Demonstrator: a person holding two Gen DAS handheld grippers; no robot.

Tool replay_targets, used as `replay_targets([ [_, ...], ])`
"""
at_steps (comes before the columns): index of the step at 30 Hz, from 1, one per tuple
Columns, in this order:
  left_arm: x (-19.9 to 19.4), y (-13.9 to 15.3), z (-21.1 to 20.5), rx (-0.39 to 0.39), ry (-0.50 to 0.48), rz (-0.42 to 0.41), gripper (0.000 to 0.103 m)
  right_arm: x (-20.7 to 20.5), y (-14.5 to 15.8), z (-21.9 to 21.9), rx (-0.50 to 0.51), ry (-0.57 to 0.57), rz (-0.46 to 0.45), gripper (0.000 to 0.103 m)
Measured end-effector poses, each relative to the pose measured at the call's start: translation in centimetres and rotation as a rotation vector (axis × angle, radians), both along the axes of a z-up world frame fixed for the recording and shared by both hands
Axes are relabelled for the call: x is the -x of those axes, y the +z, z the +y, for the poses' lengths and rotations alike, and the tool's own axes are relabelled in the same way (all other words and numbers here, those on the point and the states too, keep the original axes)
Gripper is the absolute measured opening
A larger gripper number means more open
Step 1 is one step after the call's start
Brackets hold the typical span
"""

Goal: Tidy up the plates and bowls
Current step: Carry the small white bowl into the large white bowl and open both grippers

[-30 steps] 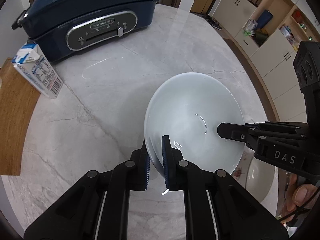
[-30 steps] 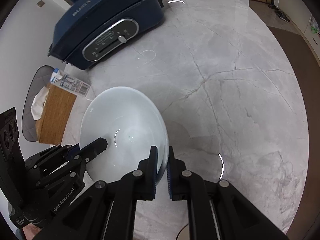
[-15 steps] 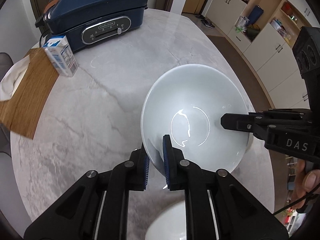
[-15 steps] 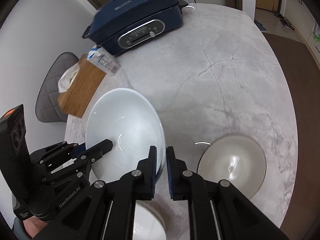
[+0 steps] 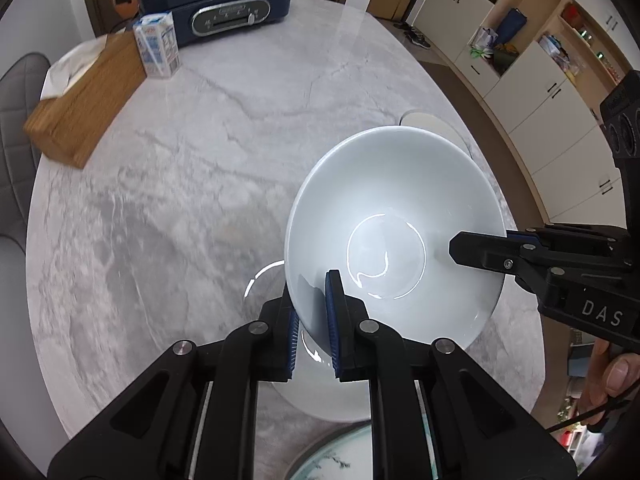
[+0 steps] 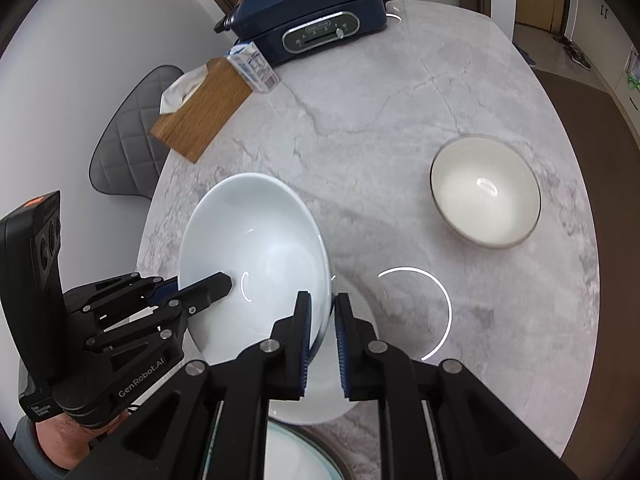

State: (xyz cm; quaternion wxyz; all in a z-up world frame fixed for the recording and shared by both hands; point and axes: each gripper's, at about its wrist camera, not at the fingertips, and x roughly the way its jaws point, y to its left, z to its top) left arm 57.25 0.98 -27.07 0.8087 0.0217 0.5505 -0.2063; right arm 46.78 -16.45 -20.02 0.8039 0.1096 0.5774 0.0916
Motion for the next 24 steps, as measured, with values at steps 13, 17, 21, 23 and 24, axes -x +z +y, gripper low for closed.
replay_targets([
  [13, 3.2, -6.1, 0.5, -0.043, 0.015, 0.098, 0.012, 3.3, -5.6, 1.2, 0.015, -0.016, 0.093, 0.013],
  [17, 2.8, -7.1, 0.2, -0.061, 0.010, 0.112, 0.012, 3.1, -6.8, 1.2, 0.027, -0.021, 0.114, 0.013],
  [21, 2.4, -8.1, -0.1, -0.073, 0.001, 0.122, 0.012, 2.8, -7.7, 1.1, 0.038, -0.028, 0.126, 0.013],
  [23, 2.3, -8.4, -0.3, -0.078, -0.002, 0.119, 0.012, 2.7, -7.9, 1.0, 0.042, -0.030, 0.127, 0.013],
  [24, 2.2, -8.5, -0.4, -0.080, -0.003, 0.121, 0.012, 2.7, -7.9, 0.9, 0.046, -0.028, 0.127, 0.013],
])
